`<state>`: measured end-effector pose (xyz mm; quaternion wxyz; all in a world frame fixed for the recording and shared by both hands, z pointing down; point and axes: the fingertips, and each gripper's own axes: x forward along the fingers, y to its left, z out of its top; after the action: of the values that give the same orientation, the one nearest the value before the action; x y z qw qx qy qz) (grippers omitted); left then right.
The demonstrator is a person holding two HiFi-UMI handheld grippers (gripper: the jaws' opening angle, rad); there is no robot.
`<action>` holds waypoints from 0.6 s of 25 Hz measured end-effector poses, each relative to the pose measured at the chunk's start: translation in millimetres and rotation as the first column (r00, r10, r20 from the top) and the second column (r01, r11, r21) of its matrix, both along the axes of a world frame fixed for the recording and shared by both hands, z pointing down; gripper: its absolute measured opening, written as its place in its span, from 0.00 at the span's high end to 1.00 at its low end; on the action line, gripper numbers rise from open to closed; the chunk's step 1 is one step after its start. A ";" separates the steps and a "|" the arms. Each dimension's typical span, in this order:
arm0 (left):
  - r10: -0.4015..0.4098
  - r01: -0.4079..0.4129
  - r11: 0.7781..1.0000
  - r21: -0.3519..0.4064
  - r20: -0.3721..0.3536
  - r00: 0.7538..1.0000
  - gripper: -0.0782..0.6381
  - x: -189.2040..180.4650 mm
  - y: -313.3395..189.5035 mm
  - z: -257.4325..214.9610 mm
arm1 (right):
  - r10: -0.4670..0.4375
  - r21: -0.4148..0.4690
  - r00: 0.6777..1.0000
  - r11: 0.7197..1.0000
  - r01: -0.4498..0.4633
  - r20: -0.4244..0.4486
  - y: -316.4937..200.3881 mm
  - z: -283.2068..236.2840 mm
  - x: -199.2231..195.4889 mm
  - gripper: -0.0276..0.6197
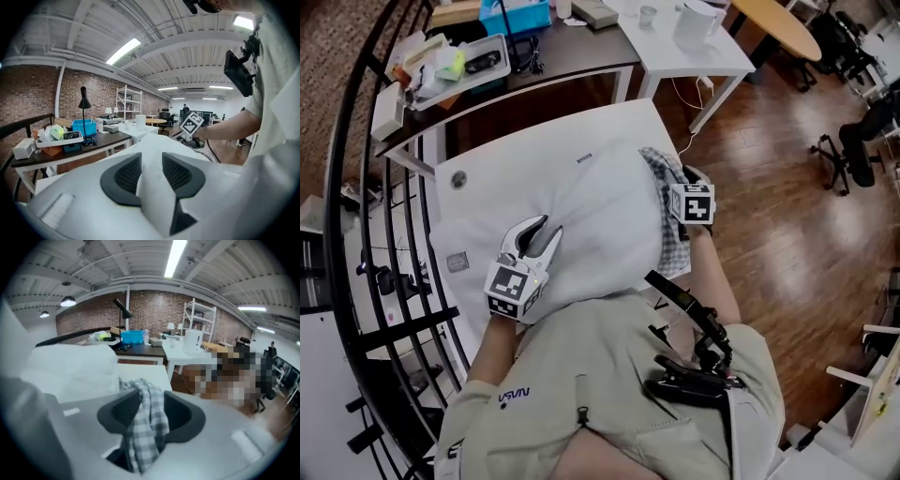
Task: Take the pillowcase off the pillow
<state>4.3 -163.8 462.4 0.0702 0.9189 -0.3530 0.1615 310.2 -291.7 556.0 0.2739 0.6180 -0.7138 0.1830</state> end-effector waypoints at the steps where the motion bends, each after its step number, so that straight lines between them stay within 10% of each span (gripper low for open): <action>1: -0.007 0.007 1.000 0.026 0.012 1.000 0.72 -0.1 0.0 -7.3 | 0.004 0.034 1.000 0.999 -0.005 0.023 12.8 -11.7 -2.3 0.70; 5: 0.078 -0.083 0.995 0.061 0.086 0.993 0.59 16.1 31.8 -21.2 | -0.025 0.080 0.996 0.997 0.018 0.086 81.0 -38.7 -5.6 0.70; 10: 0.273 -0.224 0.957 -0.184 0.308 0.912 0.42 35.1 81.1 74.2 | -0.203 -0.127 0.968 0.967 0.222 0.145 169.6 3.2 -30.6 0.64; 13: 0.258 -0.206 0.962 -0.179 0.348 0.901 0.75 29.2 69.9 86.4 | -0.266 -0.217 0.952 0.931 0.295 0.153 192.8 34.1 -51.8 0.63; 15: 0.232 -0.191 0.968 -0.164 0.290 0.928 0.87 24.9 60.7 71.9 | -0.258 -0.230 0.963 0.935 0.270 0.081 195.1 37.9 -47.5 0.92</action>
<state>29.2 -103.1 534.4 0.0576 0.9087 -0.2467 0.3318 262.7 -96.6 593.9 0.3505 0.4746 -0.7696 0.2443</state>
